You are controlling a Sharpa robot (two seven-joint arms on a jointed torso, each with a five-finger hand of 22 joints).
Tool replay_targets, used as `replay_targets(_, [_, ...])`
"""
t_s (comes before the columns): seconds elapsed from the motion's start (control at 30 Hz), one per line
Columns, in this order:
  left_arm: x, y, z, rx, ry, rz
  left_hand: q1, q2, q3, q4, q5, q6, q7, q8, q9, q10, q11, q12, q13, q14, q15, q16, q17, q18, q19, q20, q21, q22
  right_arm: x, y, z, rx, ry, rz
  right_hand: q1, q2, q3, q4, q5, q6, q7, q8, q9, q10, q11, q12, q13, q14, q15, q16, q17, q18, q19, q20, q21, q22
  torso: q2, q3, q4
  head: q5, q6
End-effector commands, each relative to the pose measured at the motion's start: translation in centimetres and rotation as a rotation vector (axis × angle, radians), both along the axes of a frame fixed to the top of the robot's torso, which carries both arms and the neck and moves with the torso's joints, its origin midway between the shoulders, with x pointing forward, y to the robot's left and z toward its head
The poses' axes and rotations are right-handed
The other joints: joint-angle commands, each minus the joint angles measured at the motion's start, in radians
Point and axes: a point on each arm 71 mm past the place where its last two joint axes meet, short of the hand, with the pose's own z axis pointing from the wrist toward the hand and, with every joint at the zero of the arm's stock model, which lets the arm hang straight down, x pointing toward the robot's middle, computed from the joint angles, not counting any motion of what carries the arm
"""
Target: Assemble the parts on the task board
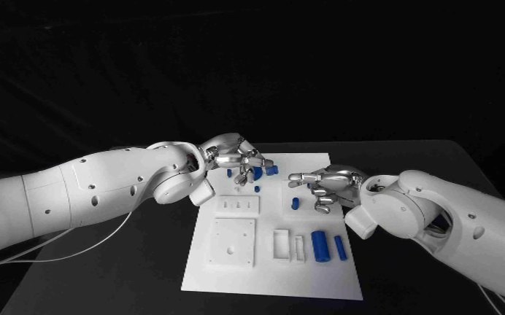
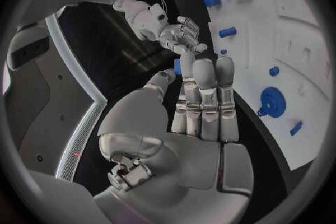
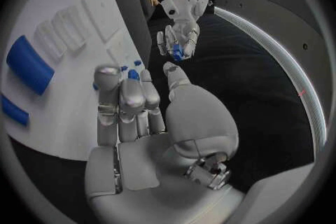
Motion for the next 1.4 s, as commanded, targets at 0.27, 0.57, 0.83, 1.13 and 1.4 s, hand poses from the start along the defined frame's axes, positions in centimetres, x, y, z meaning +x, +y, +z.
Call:
replay_targets(0.27, [-0.4,-0.7,0.2,0.0,-0.011,-0.072,0.026,0.012,0.131,-0.134,0.004,0.013,-0.007,0.003,-0.002,0.046,-0.016,0.003,0.001,-0.001,-0.006,0.003,0.002,0.014,-0.007,-0.001,0.004,0.002,-0.5,0.6,0.1,0.143,0.098,0.057,0.011,0.014,-0.089,0.021,-0.012,-0.021,0.004,0.0,0.002,-0.001,0.007,0.002,0.0,-0.003,0.007,0.005,0.002,0.021,0.053,0.009,-0.003,0.059,0.0,0.0027,-0.0004,-0.003,-0.002])
replay_targets(0.57, [-0.4,-0.8,0.1,-0.004,0.001,-0.08,0.027,0.012,0.131,-0.133,0.005,0.013,-0.007,0.003,-0.003,0.046,-0.016,0.004,0.001,-0.001,-0.006,0.004,0.003,0.014,-0.007,-0.001,0.004,0.004,-0.5,1.0,0.4,0.179,0.067,0.068,0.014,0.005,-0.109,0.026,-0.012,-0.033,0.007,0.0,0.003,-0.007,0.009,-0.002,-0.003,-0.004,0.009,0.004,0.002,0.023,0.052,0.011,-0.01,0.058,0.0,0.0035,-0.0004,-0.004,-0.004])
replay_targets(0.83, [-0.4,-1.0,0.1,-0.014,0.018,-0.07,0.027,0.011,0.131,-0.131,0.008,0.015,-0.008,0.003,-0.004,0.046,-0.017,0.005,0.002,-0.001,-0.007,0.004,0.005,0.014,-0.006,-0.002,0.005,0.005,-0.5,1.7,0.8,0.21,0.02,0.094,0.049,0.006,-0.097,-0.001,-0.038,-0.045,0.013,0.0,0.001,-0.011,0.013,-0.001,-0.004,-0.007,0.011,0.005,0.004,0.023,0.05,0.013,-0.009,0.061,0.0,0.0026,-0.0002,-0.005,-0.003])
replay_targets(1.13, [-0.4,-1.0,0.1,-0.019,0.027,-0.066,0.027,0.009,0.131,-0.13,0.01,0.015,-0.008,0.003,-0.003,0.046,-0.017,0.007,0.002,-0.001,-0.007,0.004,0.005,0.014,-0.006,-0.002,0.005,0.005,-0.6,2.2,0.9,0.219,0.005,0.122,0.06,0.011,-0.076,-0.03,-0.063,-0.043,0.013,0.001,0.001,-0.012,0.013,0.003,-0.005,-0.008,0.012,0.006,0.006,0.024,0.05,0.015,-0.01,0.068,0.0,0.002,-0.0002,-0.005,-0.004])
replay_targets(1.4, [-0.3,-1.1,0.0,-0.022,0.034,-0.06,0.027,0.009,0.131,-0.129,0.01,0.015,-0.008,0.003,-0.003,0.046,-0.017,0.007,0.002,0.0,-0.007,0.004,0.005,0.014,-0.006,-0.002,0.004,0.005,-0.7,2.4,1.0,0.231,0.003,0.143,0.067,0.014,-0.02,-0.066,-0.104,-0.036,0.013,0.0,-0.001,-0.013,0.013,0.003,-0.008,-0.01,0.012,0.004,0.006,0.022,0.049,0.015,-0.011,0.071,0.0,0.0022,-0.0003,-0.005,-0.004])
